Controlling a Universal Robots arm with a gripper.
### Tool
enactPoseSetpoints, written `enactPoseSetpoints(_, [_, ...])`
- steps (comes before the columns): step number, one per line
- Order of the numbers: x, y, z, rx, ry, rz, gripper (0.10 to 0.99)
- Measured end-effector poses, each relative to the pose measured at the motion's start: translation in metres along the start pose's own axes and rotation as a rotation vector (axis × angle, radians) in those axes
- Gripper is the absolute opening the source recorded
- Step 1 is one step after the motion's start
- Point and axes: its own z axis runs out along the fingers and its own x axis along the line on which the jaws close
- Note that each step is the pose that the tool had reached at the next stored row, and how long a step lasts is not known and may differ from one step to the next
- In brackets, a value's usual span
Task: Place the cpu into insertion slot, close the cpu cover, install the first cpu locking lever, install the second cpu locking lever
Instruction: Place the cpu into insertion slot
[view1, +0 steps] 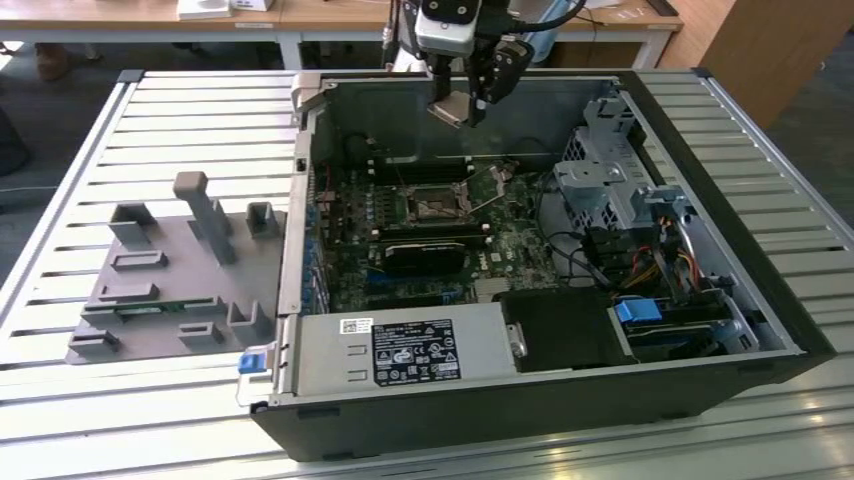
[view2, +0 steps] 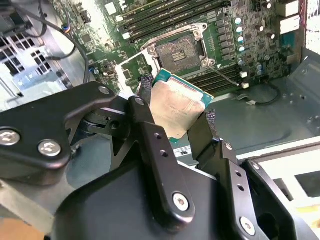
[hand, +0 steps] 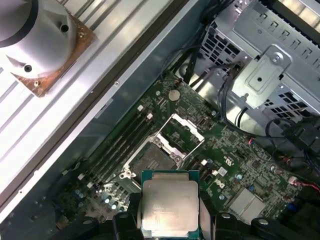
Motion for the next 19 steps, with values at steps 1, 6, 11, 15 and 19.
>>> enactPoseSetpoints(1, [0.0000, 0.0000, 0.0001, 0.000, -0.0013, 0.015, 0.537])
enactPoseSetpoints(6, [0.0000, -0.0001, 0.0010, -0.002, -0.0080, 0.093, 0.537])
enactPoseSetpoints(11, [0.0000, -0.0002, 0.0019, -0.003, -0.0151, 0.175, 0.537])
enactPoseSetpoints(15, [-0.0001, -0.0002, 0.0026, -0.004, -0.0206, 0.239, 0.537])
enactPoseSetpoints(19, [-0.0001, -0.0003, 0.0033, -0.006, -0.0264, 0.307, 0.537])
